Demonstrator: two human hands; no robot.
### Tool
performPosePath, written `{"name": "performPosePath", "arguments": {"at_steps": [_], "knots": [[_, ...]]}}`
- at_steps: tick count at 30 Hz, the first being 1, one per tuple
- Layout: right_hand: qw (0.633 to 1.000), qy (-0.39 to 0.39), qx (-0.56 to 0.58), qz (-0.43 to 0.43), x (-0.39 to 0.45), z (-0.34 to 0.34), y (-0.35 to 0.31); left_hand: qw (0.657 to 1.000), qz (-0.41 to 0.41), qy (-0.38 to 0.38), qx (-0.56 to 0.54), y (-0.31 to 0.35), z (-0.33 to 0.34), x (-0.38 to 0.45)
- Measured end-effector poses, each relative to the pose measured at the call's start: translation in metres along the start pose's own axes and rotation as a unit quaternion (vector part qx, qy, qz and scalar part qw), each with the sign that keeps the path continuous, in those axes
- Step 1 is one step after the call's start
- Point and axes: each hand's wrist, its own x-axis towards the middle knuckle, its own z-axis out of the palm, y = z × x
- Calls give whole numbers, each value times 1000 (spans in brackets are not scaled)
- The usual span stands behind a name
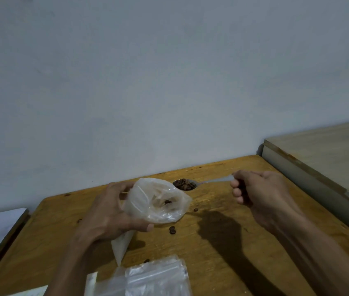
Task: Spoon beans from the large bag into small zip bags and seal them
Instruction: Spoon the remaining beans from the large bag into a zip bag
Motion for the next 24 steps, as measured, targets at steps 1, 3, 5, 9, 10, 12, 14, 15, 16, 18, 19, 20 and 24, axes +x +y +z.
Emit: {"name": "performPosePath", "arguments": {"at_steps": [1,3,5,9,10,12,14,15,16,18,19,20,24], "knots": [[1000,1,3,-5,0,2,-4,1000,6,6,-3,2,-4,-2],[1000,-3,9,-12,1,8,-11,1000,18,16,-7,6,-11,-4],[1000,-14,15,-16,2,16,-15,999,29,39,-1,11,-14,-2],[999,-42,17,-29,2,28,-24,997,42,56,23,24,-13,13],[998,-51,14,-31,1,30,-26,998,39,41,23,26,-11,17],[997,-62,10,-33,0,34,-28,999,29,10,26,25,-5,23],[997,-68,2,-32,-1,38,-28,999,12,-12,28,19,1,22],[997,-71,-7,-33,-1,39,-26,999,7,-21,25,14,4,21],[996,-74,-17,-36,-2,40,-23,999,3,-28,20,10,7,18],[995,-79,-43,-47,-2,42,-15,999,-4,-36,17,2,10,14],[993,-82,-57,-55,-4,44,-11,999,-9,-34,21,-2,12,12],[992,-84,-70,-63,-5,47,-6,999,-15,-33,24,-4,14,11],[978,-109,-136,-117,-14,57,10,998,-25,-34,53,-6,23,3]]}}
